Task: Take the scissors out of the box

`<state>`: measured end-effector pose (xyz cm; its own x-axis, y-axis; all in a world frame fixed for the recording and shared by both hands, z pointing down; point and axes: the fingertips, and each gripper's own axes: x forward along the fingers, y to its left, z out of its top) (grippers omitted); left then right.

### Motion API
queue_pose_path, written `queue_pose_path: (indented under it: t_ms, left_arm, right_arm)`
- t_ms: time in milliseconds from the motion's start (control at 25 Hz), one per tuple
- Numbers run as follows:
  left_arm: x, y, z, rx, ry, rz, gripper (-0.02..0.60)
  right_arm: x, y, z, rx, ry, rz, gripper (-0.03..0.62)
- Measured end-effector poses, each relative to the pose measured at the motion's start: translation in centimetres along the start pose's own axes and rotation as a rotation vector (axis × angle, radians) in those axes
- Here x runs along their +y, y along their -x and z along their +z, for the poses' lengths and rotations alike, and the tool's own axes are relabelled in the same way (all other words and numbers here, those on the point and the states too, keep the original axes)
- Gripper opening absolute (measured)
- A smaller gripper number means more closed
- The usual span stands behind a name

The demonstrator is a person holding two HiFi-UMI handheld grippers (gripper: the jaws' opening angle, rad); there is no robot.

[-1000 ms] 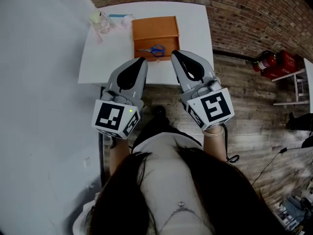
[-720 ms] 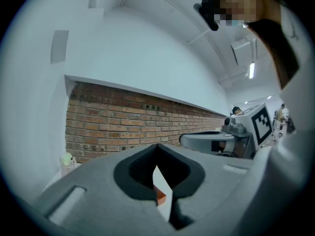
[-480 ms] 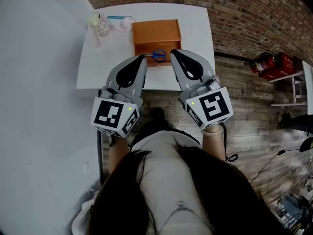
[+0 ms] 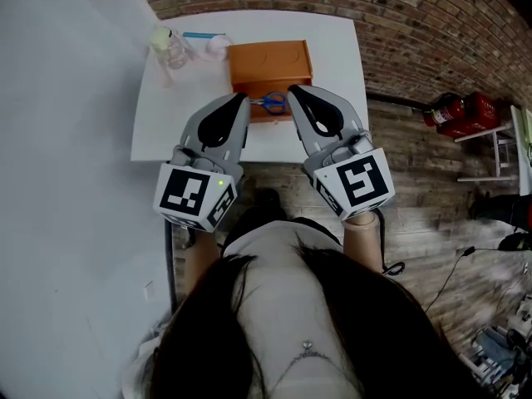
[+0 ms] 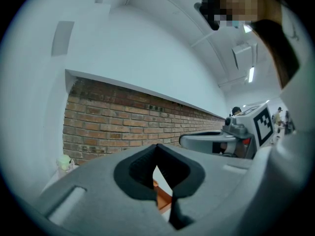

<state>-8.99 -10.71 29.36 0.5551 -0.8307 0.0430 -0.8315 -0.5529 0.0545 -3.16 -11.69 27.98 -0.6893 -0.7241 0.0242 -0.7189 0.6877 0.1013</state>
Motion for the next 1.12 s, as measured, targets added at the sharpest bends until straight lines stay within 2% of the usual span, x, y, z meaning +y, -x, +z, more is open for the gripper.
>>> queue_pose_path:
  t_ms: [800,1120]
  left_arm:
    - [1.2,-0.3,0.0,-0.010,0.031,-0.058,0.000]
    - [1.6,-1.0,0.3,-0.021,0.042,-0.053,0.000]
  right_arm:
    - [0.5,-1.6,-0.2,0.047,0.026,-0.023,0.006]
    - [0.3,-2.1,-0.2,0.054,0.032,-0.004,0.006]
